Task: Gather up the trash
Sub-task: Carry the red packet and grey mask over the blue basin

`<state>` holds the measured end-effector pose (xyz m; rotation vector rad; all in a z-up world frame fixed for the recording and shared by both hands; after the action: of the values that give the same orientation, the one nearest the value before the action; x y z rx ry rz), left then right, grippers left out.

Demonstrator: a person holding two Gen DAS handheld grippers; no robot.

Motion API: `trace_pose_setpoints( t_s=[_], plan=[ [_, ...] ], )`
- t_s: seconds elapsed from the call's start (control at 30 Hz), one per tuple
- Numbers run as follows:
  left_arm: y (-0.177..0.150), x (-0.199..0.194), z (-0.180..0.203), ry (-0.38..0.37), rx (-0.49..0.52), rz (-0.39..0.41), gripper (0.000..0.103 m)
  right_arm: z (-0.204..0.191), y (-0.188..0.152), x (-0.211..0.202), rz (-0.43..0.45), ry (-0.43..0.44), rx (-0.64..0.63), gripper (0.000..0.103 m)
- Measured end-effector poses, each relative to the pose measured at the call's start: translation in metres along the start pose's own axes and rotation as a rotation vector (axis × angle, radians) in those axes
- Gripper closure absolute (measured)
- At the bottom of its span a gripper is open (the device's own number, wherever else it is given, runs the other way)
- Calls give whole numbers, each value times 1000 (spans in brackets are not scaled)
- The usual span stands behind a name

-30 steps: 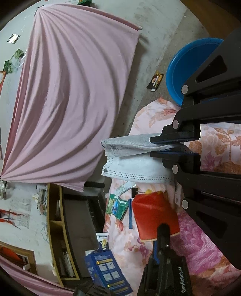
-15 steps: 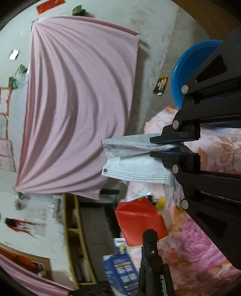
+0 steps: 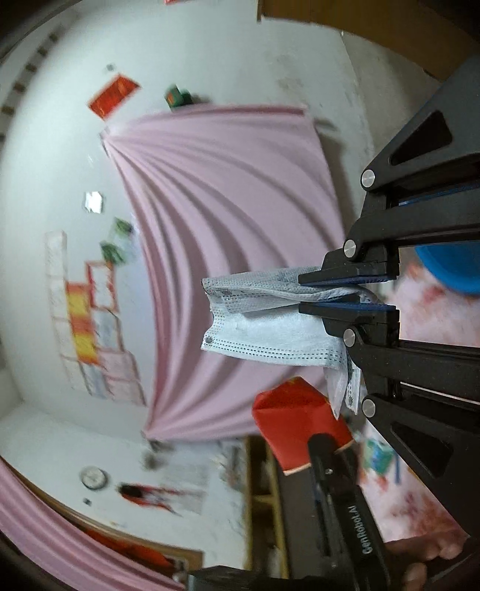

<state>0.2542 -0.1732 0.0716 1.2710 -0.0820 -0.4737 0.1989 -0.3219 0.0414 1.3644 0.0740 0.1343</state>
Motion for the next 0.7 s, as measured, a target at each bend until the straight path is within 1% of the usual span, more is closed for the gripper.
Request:
trace_pose_setpoints(
  t_s=[0.07,0.13,0.2,0.27,0.37,0.4,0.43,0.53,0.6,0.7],
  plan=[
    [-1,6,13,-36,20,13,97,15,-1,-5,16,-55,10,97],
    [-6,19,27,-74,41,19,96,29,-6,-8,8,-105,7,97],
    [-14,34,40,-109,54,0,96,39,-11,-8,-22,-140,6,96],
    [-22,45,52,-133,59,-27,96,53,-21,-5,-81,-167,19,96],
    [-38,66,69,-157,47,-110,96,69,-38,1,-180,-184,38,96],
    [-44,74,75,-162,41,-144,96,75,-46,4,-227,-190,45,96],
    [-49,80,79,-164,39,-169,96,80,-52,7,-269,-193,55,96],
    [-64,101,90,-159,25,-263,96,91,-68,9,-358,-194,91,96],
    [-71,113,96,-150,13,-324,96,97,-74,11,-392,-191,108,96],
    [-79,128,103,-136,-2,-390,96,103,-87,12,-452,-177,135,96]
  ],
)
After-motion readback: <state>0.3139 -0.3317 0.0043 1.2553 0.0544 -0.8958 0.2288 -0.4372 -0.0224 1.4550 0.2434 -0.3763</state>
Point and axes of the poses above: each gripper's, at about its wrist camera, not at the fingertips, and x roughly the way its jaws point, z to its right, y to its top, the point moved 1 cm from there along x, roughly the way its jaws point, and after that the axes turned 10 degrees about -x, right-handed, at the moved point
